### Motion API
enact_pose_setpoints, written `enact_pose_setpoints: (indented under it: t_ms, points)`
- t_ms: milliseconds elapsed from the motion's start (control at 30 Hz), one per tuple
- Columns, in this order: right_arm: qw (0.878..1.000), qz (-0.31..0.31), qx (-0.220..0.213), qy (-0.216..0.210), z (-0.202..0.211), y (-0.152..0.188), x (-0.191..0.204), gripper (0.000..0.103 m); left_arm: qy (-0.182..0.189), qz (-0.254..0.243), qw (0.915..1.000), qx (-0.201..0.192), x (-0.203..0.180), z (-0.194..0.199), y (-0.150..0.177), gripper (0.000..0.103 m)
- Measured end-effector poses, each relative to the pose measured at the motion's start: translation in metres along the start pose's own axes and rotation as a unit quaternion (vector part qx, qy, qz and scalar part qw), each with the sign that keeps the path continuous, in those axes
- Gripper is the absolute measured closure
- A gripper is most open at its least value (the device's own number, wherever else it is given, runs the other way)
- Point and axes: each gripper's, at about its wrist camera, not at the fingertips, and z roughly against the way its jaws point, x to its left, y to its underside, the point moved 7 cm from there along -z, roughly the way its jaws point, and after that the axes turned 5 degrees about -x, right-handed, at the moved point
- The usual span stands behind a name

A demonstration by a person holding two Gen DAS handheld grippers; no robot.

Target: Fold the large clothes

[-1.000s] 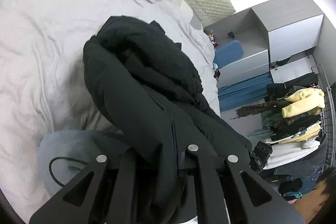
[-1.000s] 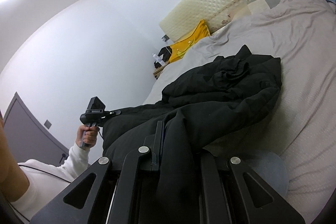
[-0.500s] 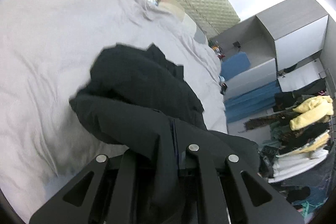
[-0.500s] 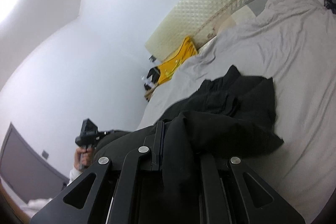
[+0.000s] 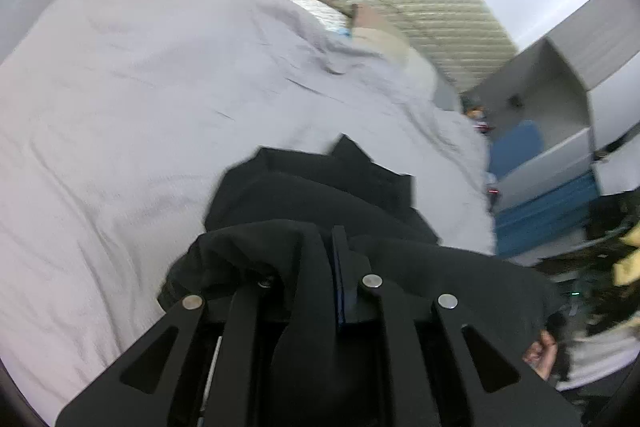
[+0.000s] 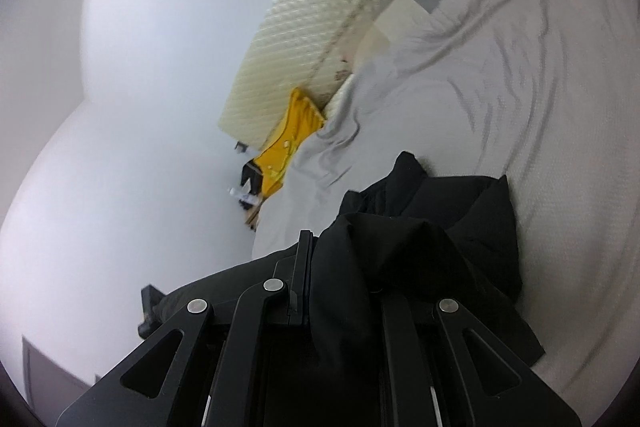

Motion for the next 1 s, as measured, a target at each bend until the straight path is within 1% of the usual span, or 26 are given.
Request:
enact_pose_setpoints:
  t_ms: [167, 267, 400, 467, 533, 600, 667, 767, 867, 933, 967, 1000]
  points:
    - [0.997, -0.037, 0.007, 0.063, -0.039, -0.016, -0.029, 0.096, -0.051, -0.011, 0.9987, -0.003, 0.001, -0.032, -0.014, 0.089]
    - [0.994, -0.034, 0.022, 0.104, -0.056, -0.021, -0.045, 0.096, -0.068, -0.020, 0.9975, 0.003, 0.002, -0.052, -0.018, 0.089]
    - [0.989, -0.033, 0.037, 0.136, -0.076, -0.022, -0.066, 0.096, -0.089, -0.020, 0.9958, 0.013, 0.005, -0.080, -0.026, 0.088]
    - [0.986, -0.026, 0.049, 0.154, -0.089, -0.019, -0.076, 0.096, -0.106, -0.015, 0.9940, 0.022, 0.011, -0.096, -0.025, 0.088]
    - [0.985, -0.023, 0.058, 0.164, -0.099, -0.015, -0.084, 0.096, -0.118, -0.011, 0.9926, 0.029, 0.014, -0.110, -0.024, 0.087]
    - [0.983, -0.029, 0.066, 0.168, -0.109, -0.010, -0.097, 0.096, -0.125, -0.011, 0.9913, 0.039, 0.016, -0.123, -0.020, 0.087]
    - [0.983, -0.040, 0.073, 0.164, -0.116, -0.006, -0.110, 0.096, -0.127, -0.008, 0.9907, 0.050, 0.017, -0.134, -0.016, 0.087]
    - [0.983, -0.057, 0.081, 0.153, -0.119, -0.002, -0.120, 0.096, -0.120, -0.010, 0.9909, 0.060, 0.016, -0.133, -0.018, 0.087]
    - [0.984, -0.058, 0.088, 0.142, -0.116, -0.003, -0.116, 0.094, -0.112, -0.006, 0.9909, 0.074, 0.017, -0.129, -0.020, 0.085]
    - [0.985, -0.054, 0.096, 0.135, -0.112, -0.002, -0.110, 0.093, -0.098, 0.003, 0.9917, 0.084, 0.020, -0.122, -0.020, 0.080]
    - [0.985, -0.053, 0.099, 0.129, -0.108, -0.001, -0.108, 0.090, -0.092, 0.011, 0.9921, 0.085, 0.024, -0.117, -0.020, 0.077]
    - [0.986, -0.052, 0.100, 0.124, -0.103, -0.001, -0.105, 0.083, -0.089, 0.019, 0.9924, 0.083, 0.027, -0.113, -0.020, 0.069]
